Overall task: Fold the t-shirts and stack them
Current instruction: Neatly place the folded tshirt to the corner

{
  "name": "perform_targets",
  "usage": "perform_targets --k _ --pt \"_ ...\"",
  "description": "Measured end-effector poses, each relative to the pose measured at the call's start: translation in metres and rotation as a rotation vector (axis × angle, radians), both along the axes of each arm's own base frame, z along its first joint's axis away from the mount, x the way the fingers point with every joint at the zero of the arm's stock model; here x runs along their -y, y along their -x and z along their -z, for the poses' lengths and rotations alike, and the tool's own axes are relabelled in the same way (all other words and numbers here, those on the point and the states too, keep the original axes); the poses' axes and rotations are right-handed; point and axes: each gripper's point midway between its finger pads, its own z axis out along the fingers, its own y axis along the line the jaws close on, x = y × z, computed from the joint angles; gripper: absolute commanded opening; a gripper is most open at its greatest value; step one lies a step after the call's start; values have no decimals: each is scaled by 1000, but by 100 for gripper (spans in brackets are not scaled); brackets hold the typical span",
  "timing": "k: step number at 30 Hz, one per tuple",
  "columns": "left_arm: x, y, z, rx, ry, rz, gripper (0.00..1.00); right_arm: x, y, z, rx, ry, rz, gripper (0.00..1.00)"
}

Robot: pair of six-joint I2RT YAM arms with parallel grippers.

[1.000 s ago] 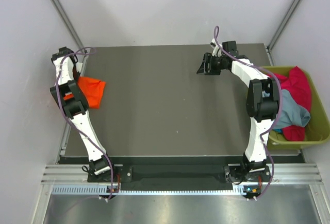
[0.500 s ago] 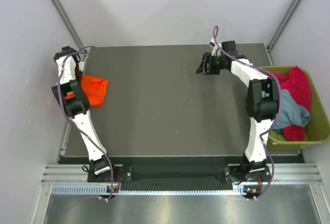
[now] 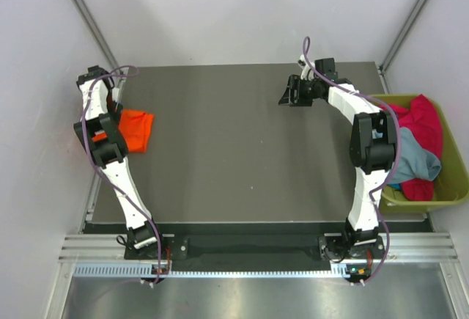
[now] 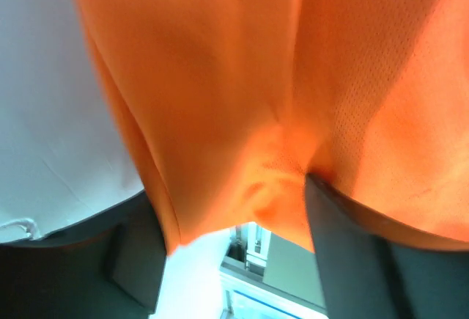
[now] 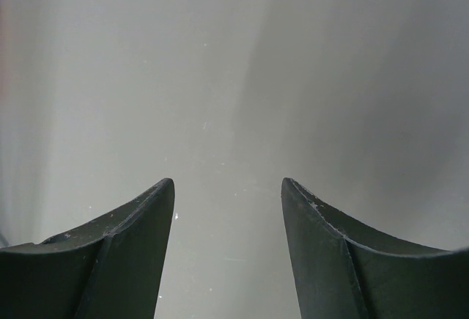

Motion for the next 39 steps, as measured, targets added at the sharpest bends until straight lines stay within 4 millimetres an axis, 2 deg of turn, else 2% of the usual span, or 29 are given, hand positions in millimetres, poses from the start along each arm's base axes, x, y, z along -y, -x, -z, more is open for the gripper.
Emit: perform_targets --k 2,6,8,10,12,14,16,18,20,21,23,26,29,32,35,36,39 --pt "0 -1 0 10 -3 -19 82 0 0 0 0 0 0 61" --pt "7 -10 -11 91 -11 -60 83 0 0 0 1 1 0 61" --pt "20 -18 -26 160 -24 -56 86 1 0 0 3 4 0 61" --pt "44 -35 -49 231 -43 -12 87 2 -1 1 9 16 2 61" --pt "84 -68 -77 336 -84 81 94 6 -4 0 25 40 9 62" --pt "142 -108 -107 468 -116 204 98 11 -7 -5 54 73 18 63" --pt "214 -142 -135 620 -108 336 99 17 -13 -19 97 109 26 65" --pt "275 -158 -153 731 -44 434 99 23 -22 -42 170 144 44 77" --pt "316 -165 -171 820 45 486 99 32 -30 -73 258 184 74 84" --pt "324 -166 -177 848 81 489 99 37 -30 -91 302 203 94 86" --pt "329 -169 -187 895 146 471 99 49 -28 -126 387 246 131 99" --pt "327 -170 -187 908 215 438 99 69 -19 -174 511 320 189 100" --pt "334 -164 -172 874 319 408 99 90 -2 -204 587 395 251 100" --pt "354 -155 -158 844 445 389 99 110 13 -212 616 476 309 100" --pt "376 -138 -152 819 587 362 99 128 33 -199 592 550 342 100" --pt "383 -133 -155 816 633 354 99 133 42 -191 575 571 347 100" --pt "405 -114 -180 824 773 393 99 145 64 -174 526 608 358 100"
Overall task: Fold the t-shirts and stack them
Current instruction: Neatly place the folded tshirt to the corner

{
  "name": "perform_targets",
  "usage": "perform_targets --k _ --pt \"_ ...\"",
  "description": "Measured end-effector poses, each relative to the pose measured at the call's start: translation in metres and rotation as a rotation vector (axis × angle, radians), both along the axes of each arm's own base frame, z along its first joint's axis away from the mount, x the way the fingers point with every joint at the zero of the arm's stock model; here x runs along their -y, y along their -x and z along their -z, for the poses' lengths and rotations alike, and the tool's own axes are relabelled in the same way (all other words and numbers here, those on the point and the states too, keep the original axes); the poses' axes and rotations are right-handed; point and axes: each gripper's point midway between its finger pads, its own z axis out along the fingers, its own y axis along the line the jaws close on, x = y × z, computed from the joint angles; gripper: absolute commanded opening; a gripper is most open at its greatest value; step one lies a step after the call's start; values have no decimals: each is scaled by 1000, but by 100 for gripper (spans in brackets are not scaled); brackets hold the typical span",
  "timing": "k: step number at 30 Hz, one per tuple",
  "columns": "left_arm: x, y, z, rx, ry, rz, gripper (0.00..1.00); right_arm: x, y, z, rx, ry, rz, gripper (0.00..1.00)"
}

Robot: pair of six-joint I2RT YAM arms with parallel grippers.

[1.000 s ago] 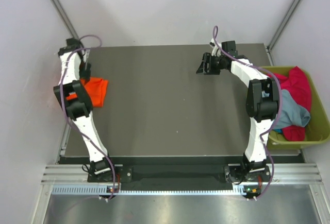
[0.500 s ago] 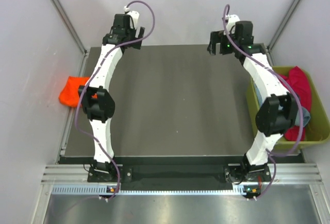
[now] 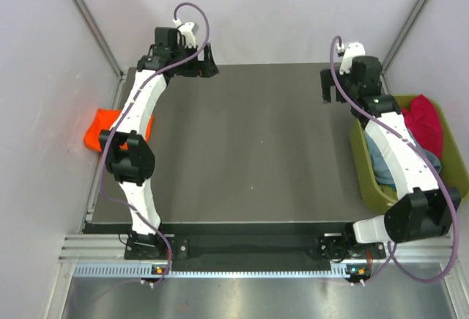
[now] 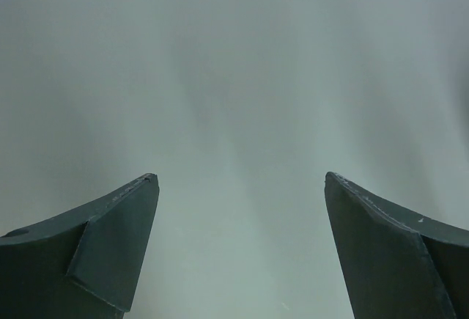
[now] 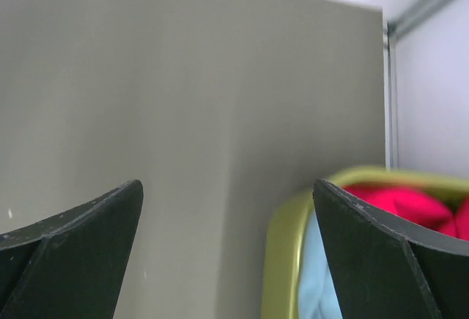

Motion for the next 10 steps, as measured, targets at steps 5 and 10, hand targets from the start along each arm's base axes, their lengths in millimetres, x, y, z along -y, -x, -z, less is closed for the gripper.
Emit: perform_targets --k 5,10 --pt "21 40 -54 46 79 177 99 15 40 0 -39 15 41 100" --pt "24 52 -106 120 94 218 99 17 64 -15 -26 -41 68 100"
